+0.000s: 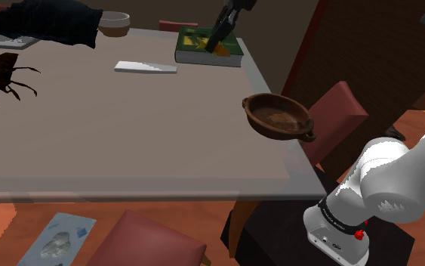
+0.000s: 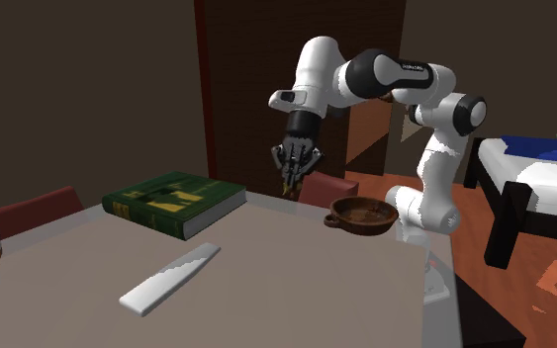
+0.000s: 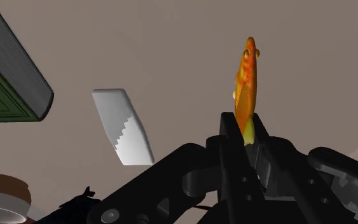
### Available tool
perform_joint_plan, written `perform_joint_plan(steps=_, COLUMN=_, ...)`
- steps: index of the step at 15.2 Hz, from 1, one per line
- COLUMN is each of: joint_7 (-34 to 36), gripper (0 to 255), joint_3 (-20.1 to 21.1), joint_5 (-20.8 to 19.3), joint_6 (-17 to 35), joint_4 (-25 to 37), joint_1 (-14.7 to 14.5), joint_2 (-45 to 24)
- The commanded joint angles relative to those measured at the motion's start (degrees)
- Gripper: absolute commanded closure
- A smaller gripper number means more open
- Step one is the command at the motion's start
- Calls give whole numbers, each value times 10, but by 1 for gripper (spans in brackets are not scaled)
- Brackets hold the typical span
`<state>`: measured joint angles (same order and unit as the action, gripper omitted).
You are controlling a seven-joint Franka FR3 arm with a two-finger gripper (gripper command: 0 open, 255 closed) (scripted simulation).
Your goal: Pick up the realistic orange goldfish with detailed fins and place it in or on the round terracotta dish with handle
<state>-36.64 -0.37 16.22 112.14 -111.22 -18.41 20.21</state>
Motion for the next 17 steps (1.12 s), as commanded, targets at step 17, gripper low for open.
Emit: perform_joint_plan(steps=17, joint_7=26, gripper=255, joint_3=-7, joint_5=-13, joint_6=-146, joint_4=-240, joint_1=13, joint_2=387)
